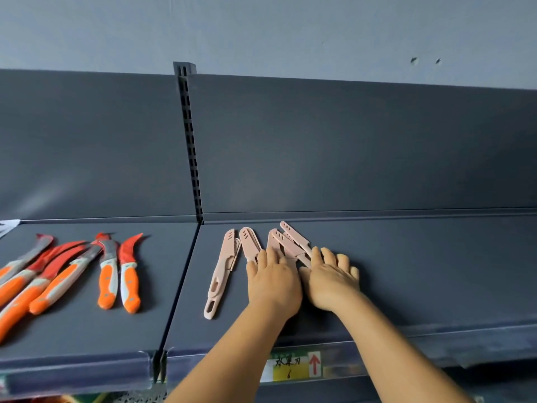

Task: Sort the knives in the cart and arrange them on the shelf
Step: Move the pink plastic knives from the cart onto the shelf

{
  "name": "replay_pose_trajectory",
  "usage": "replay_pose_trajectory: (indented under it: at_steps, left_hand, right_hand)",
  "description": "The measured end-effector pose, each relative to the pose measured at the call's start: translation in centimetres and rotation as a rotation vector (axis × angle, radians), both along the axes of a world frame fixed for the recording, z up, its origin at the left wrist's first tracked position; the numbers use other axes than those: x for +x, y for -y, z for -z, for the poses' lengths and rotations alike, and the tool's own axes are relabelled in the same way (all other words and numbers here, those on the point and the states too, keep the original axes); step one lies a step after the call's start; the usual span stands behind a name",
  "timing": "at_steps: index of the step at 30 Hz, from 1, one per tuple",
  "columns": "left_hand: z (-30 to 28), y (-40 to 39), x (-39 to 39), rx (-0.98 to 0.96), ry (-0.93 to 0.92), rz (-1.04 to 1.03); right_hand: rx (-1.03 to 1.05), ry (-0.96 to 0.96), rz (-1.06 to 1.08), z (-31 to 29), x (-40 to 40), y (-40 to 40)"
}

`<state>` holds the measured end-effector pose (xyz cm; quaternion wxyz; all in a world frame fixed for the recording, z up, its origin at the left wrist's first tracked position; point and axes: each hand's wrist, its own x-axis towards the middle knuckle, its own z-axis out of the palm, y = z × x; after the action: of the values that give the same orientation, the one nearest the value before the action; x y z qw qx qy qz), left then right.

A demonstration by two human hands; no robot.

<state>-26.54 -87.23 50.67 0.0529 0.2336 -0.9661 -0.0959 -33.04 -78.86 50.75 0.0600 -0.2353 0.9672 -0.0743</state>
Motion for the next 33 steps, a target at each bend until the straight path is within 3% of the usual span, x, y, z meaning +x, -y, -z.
replay_pose_trajectory:
  at_steps: [4,12,21,33]
  left_hand:
    - [-0.4,0.2,1.0,0.036,-0.027,0.035]
    - [-2.2,-2.6,6.6,-0.009,-0.284,0.292]
    - [2.6,-7.6,15.9,0.032,-0.287,0.658]
    - [12.1,-17.1,25.2,0.107,0.125,0.933]
  right_hand:
    - [-0.070,0.002,0.015,-1.1,1.1,-0.7]
    - [-0.202,-0.138,0.103,-2.8,8.0,-5.3]
    - [-0.238,-0.068,0.334,2.0,20.2,-12.5]
    - [-0.224,0.085,0.786,13.4,35.2,-22.2]
